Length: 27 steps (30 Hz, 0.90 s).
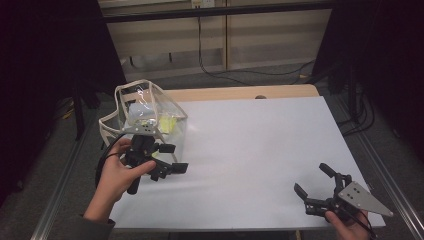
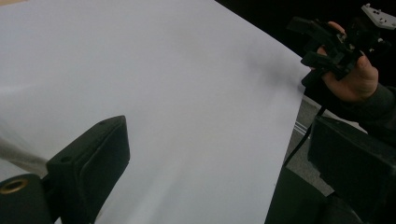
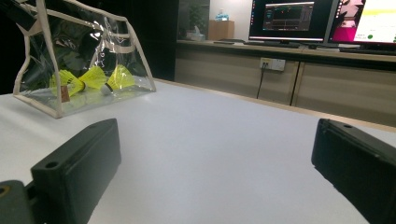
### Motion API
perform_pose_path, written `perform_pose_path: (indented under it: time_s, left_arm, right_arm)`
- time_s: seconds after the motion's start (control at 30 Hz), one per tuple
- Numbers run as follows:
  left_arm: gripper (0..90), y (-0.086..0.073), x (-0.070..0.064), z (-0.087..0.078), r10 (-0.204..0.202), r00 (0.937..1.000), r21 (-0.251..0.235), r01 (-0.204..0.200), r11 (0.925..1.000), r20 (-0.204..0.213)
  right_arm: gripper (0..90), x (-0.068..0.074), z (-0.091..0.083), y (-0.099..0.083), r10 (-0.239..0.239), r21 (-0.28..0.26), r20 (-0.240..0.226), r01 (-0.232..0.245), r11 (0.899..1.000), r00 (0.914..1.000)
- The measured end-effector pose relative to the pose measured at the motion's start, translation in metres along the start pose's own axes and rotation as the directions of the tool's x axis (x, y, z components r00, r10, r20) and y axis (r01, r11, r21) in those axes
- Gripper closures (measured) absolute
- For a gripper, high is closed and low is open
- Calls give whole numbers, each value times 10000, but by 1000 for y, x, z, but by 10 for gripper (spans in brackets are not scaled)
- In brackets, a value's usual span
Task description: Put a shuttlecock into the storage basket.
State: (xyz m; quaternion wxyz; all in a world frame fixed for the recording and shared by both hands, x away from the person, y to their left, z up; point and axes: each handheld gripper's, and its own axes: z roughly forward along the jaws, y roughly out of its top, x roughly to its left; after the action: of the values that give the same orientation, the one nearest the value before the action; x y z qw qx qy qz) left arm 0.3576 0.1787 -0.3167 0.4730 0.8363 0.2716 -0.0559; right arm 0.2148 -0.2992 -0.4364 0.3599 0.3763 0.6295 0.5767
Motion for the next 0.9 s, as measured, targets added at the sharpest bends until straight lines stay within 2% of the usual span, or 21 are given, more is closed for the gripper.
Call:
perform_pose_path:
  time_s: [0.4,0.9]
  left_arm:
    - [57,-14,4,4,162,9999,64,-163,9998,40]
    - [60,-26,8,9,338,9993,196,-336,9992,-133]
  right_arm:
    - [13,0,0,0,41,2,10,-41,10000,10000]
    - [13,0,0,1,63,-29,5,-63,10000,10000]
